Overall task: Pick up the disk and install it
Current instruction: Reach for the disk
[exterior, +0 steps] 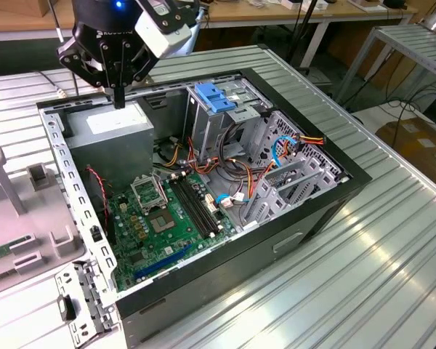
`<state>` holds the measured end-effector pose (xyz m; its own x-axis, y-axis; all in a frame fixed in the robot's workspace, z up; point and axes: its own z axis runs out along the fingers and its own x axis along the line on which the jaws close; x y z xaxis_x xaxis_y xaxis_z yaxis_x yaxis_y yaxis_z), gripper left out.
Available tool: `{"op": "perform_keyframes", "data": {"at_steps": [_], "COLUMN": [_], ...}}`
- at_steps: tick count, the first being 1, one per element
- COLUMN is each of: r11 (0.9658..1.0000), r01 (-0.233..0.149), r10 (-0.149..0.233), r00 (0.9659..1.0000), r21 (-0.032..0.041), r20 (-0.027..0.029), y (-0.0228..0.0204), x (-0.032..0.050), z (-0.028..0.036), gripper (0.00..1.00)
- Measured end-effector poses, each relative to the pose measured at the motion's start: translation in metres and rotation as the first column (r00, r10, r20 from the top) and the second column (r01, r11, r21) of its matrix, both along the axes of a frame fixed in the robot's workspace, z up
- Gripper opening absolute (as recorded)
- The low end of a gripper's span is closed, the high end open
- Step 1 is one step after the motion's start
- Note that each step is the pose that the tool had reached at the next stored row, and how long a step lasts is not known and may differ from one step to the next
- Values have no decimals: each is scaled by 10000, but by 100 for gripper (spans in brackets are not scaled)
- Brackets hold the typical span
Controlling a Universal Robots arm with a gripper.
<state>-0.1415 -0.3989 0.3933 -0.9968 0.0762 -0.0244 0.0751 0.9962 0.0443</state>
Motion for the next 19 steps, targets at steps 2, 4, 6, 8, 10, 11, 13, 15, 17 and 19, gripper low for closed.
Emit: {"op": "perform_keyframes", "data": {"at_steps": [2, 4, 6, 8, 10, 11, 13, 15, 17, 19], "r11": [10000, 10000, 10000, 10000, 10000, 10000, 10000, 10000, 10000, 10000], "r01": [0, -1, 0, 0, 0, 0, 0, 0, 0, 0], "r10": [0, 1, 0, 0, 0, 0, 0, 0, 0, 0], "r00": [10000, 10000, 10000, 10000, 10000, 10000, 10000, 10000, 10000, 10000], "r21": [0, 0, 0, 0, 1, 1, 0, 0, 1, 0], "r20": [0, 0, 0, 0, 1, 1, 1, 0, 1, 0], "y": [0, 0, 0, 0, 0, 0, 0, 0, 0, 0], "x": [-8, -22, -33, -42, -52, -58, -67, -79, -89, -99], "z": [0, 0, 0, 0, 0, 0, 0, 0, 0, 0], "gripper": [11, 11, 11, 11, 11, 11, 11, 11, 11, 11]}}
